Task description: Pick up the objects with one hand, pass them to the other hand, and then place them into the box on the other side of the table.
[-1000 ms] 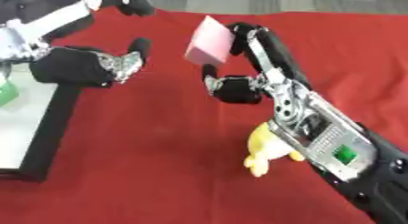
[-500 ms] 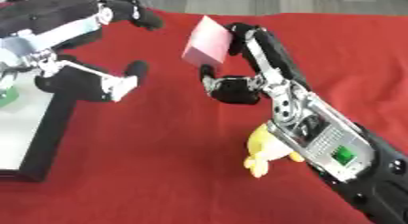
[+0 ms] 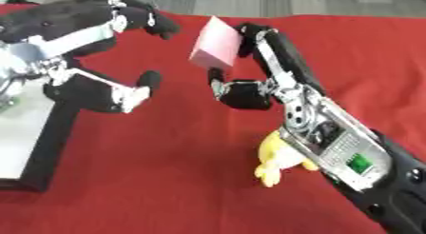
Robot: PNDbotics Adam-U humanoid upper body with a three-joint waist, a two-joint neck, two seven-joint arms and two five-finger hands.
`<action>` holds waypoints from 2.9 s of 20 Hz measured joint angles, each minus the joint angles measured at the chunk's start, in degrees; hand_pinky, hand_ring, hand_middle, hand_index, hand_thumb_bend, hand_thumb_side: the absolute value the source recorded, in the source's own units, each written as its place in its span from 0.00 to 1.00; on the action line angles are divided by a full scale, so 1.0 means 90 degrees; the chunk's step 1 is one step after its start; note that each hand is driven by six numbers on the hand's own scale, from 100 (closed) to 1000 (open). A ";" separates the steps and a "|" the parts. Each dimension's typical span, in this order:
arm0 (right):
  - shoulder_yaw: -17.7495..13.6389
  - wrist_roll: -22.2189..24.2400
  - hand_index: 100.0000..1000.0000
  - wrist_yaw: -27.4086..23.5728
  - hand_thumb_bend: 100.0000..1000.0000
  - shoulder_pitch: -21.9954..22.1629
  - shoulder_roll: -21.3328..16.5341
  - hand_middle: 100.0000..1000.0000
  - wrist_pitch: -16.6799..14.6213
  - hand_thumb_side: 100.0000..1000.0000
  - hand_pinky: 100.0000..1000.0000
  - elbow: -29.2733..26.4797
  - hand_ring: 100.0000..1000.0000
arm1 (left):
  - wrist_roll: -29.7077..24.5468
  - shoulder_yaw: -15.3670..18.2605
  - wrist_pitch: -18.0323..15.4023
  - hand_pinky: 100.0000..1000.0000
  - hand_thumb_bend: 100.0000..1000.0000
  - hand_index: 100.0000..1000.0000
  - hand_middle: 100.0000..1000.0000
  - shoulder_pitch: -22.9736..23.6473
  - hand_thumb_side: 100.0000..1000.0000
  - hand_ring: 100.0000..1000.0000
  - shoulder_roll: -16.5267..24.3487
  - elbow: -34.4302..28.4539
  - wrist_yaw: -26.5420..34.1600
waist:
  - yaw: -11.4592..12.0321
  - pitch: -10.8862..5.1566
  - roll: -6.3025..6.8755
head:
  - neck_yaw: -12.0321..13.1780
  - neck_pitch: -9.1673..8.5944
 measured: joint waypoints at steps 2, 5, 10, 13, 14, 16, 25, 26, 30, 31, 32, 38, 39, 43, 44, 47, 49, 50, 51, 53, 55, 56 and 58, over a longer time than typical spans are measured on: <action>0.0018 0.0008 0.49 0.0027 0.00 -0.0002 0.0001 0.56 -0.0007 0.00 0.75 0.0000 0.69 | -0.0037 0.0000 0.0020 1.00 0.00 0.93 0.76 -0.0001 0.35 0.84 -0.0030 0.0000 -0.0042 | 0.0000 0.0000 0.0000 | 0.0002 -0.0001; 0.0031 0.0009 0.49 0.0036 0.00 -0.0005 0.0002 0.56 -0.0006 0.00 0.75 0.0000 0.69 | -0.0073 0.0004 0.0073 1.00 0.00 0.94 0.76 -0.0003 0.31 0.84 -0.0036 0.0000 -0.0152 | 0.0000 0.0000 0.0000 | 0.0006 -0.0004; 0.0033 0.0009 0.48 0.0036 0.00 -0.0006 0.0003 0.56 -0.0006 0.00 0.75 0.0000 0.69 | -0.0149 0.0014 0.0178 1.00 0.05 0.95 0.77 -0.0044 0.11 0.85 -0.0129 0.0000 -0.0389 | -0.0001 0.0000 0.0000 | 0.0035 -0.0028; 0.0043 0.0011 0.48 0.0036 0.00 -0.0008 0.0003 0.56 -0.0010 0.00 0.75 0.0000 0.69 | -0.0208 0.0021 0.0239 1.00 0.06 0.95 0.77 -0.0055 0.11 0.86 -0.0192 0.0000 -0.0516 | 0.0000 0.0000 0.0000 | 0.0042 -0.0029; 0.0055 0.0012 0.48 0.0037 0.00 -0.0008 0.0004 0.56 -0.0013 0.00 0.75 0.0000 0.69 | -0.0224 0.0029 0.0259 1.00 0.06 0.95 0.77 -0.0059 0.11 0.86 -0.0204 0.0000 -0.0555 | 0.0000 0.0000 0.0000 | 0.0045 -0.0029; 0.0071 0.0022 0.48 0.0043 0.00 -0.0009 0.0005 0.56 -0.0032 0.00 0.75 0.0000 0.69 | -0.0240 0.0035 0.0307 1.00 0.07 0.96 0.78 -0.0074 0.10 0.86 -0.0231 0.0000 -0.0635 | -0.0001 0.0000 0.0000 | 0.0046 -0.0028; 0.0109 0.0080 0.48 0.0143 0.00 -0.0011 0.0008 0.56 -0.0135 0.00 0.76 0.0000 0.69 | -0.0321 0.0036 0.0418 1.00 0.02 0.96 0.79 -0.0075 0.10 0.87 -0.0314 0.0000 -0.0801 | -0.0040 0.0000 0.0000 | 0.0061 0.0104; 0.0110 0.0092 0.48 0.0155 0.00 -0.0011 0.0009 0.56 -0.0151 0.00 0.75 0.0000 0.69 | -0.0348 0.0036 0.0433 1.00 0.01 0.96 0.79 -0.0076 0.11 0.87 -0.0335 0.0000 -0.0801 | -0.0045 0.0000 0.0000 | 0.0073 0.0128; 0.0112 0.0115 0.48 0.0219 0.00 -0.0023 0.0022 0.56 -0.0207 0.00 0.75 0.0000 0.69 | -0.0421 0.0036 0.0481 1.00 0.01 0.96 0.79 -0.0076 0.11 0.87 -0.0364 0.0000 -0.0806 | -0.0045 0.0000 0.0000 | 0.0110 0.0182; 0.0112 0.0119 0.48 0.0230 0.00 -0.0023 0.0025 0.56 -0.0213 0.00 0.76 0.0000 0.69 | -0.0432 0.0036 0.0485 1.00 0.01 0.96 0.79 -0.0076 0.11 0.87 -0.0364 0.0000 -0.0809 | -0.0045 0.0000 0.0000 | 0.0111 0.0186; 0.0112 0.0123 0.48 0.0235 0.00 -0.0023 0.0036 0.56 -0.0223 0.00 0.76 0.0000 0.69 | -0.0443 0.0036 0.0487 1.00 0.00 0.96 0.78 -0.0076 0.14 0.87 -0.0365 0.0000 -0.0811 | -0.0048 0.0000 0.0000 | 0.0112 0.0197; 0.0136 0.0168 0.48 0.0303 0.00 -0.0026 0.0062 0.56 -0.0307 0.00 0.76 0.0000 0.69 | -0.0528 0.0036 0.0532 1.00 0.00 0.94 0.78 -0.0092 0.24 0.87 -0.0424 0.0000 -0.0734 | -0.0094 0.0001 0.0000 | 0.0113 0.0228; 0.0146 0.0177 0.48 0.0320 0.00 -0.0027 0.0063 0.56 -0.0327 0.00 0.76 0.0000 0.69 | -0.0535 0.0036 0.0540 1.00 0.00 0.94 0.78 -0.0092 0.24 0.87 -0.0426 0.0000 -0.0718 | -0.0100 0.0001 0.0000 | 0.0113 0.0228; 0.0147 0.0210 0.48 0.0370 0.00 -0.0028 0.0065 0.56 -0.0395 0.00 0.75 0.0000 0.69 | -0.0546 0.0036 0.0580 1.00 0.00 0.94 0.78 -0.0092 0.35 0.86 -0.0473 0.0000 -0.0708 | -0.0122 0.0003 0.0000 | 0.0113 0.0228; 0.0147 0.0218 0.48 0.0381 0.00 -0.0028 0.0065 0.56 -0.0415 0.00 0.75 0.0000 0.69 | -0.0547 0.0036 0.0592 1.00 0.00 0.94 0.78 -0.0092 0.35 0.86 -0.0473 0.0000 -0.0708 | -0.0129 0.0003 0.0000 | 0.0113 0.0228; 0.0148 0.0230 0.48 0.0430 0.00 -0.0028 0.0065 0.56 -0.0454 0.00 0.75 0.0000 0.69 | -0.0533 0.0037 0.0642 1.00 0.00 0.94 0.78 -0.0091 0.35 0.86 -0.0474 0.0000 -0.0708 | -0.0145 0.0005 0.0000 | 0.0113 0.0219; 0.0149 0.0233 0.47 0.0446 0.00 -0.0029 0.0066 0.56 -0.0467 0.00 0.75 0.0000 0.69 | -0.0501 0.0040 0.0677 1.00 0.00 0.94 0.78 -0.0091 0.32 0.87 -0.0475 0.0000 -0.0712 | -0.0148 0.0007 0.0000 | 0.0113 0.0198; 0.0150 0.0234 0.47 0.0455 0.00 -0.0029 0.0066 0.56 -0.0476 0.00 0.75 0.0000 0.69 | -0.0478 0.0046 0.0699 1.00 0.00 0.94 0.78 -0.0091 0.28 0.87 -0.0476 0.0000 -0.0725 | -0.0148 0.0008 0.0000 | 0.0113 0.0180; 0.0151 0.0235 0.47 0.0462 0.00 -0.0029 0.0066 0.56 -0.0483 0.00 0.75 0.0000 0.69 | -0.0451 0.0057 0.0726 1.00 0.00 0.94 0.78 -0.0091 0.25 0.87 -0.0476 0.0000 -0.0756 | -0.0148 0.0008 0.0000 | 0.0113 0.0165; 0.0156 0.0234 0.47 0.0478 0.00 -0.0029 0.0067 0.56 -0.0502 0.00 0.75 0.0000 0.69 | -0.0395 0.0075 0.0780 1.00 0.00 0.95 0.78 -0.0091 0.25 0.87 -0.0477 0.0000 -0.0848 | -0.0149 0.0008 0.0000 | 0.0113 0.0162; 0.0174 0.0229 0.47 0.0482 0.00 -0.0029 0.0068 0.56 -0.0532 0.00 0.75 0.0000 0.69 | -0.0360 0.0075 0.0816 1.00 0.00 0.95 0.79 -0.0088 0.24 0.87 -0.0479 0.0000 -0.0940 | -0.0151 0.0008 0.0000 | 0.0118 0.0141; 0.0186 0.0225 0.47 0.0484 0.00 -0.0029 0.0068 0.56 -0.0556 0.00 0.75 0.0000 0.69 | -0.0351 0.0075 0.0829 1.00 0.00 0.96 0.79 -0.0084 0.25 0.87 -0.0480 0.0000 -0.0981 | -0.0153 0.0008 0.0000 | 0.0124 0.0131; 0.0189 0.0226 0.47 0.0490 0.00 -0.0028 0.0068 0.56 -0.0614 0.00 0.75 0.0000 0.69 | -0.0360 0.0075 0.0849 1.00 0.00 0.96 0.79 -0.0064 0.25 0.88 -0.0480 0.0000 -0.1059 | -0.0158 0.0008 0.0000 | 0.0142 0.0111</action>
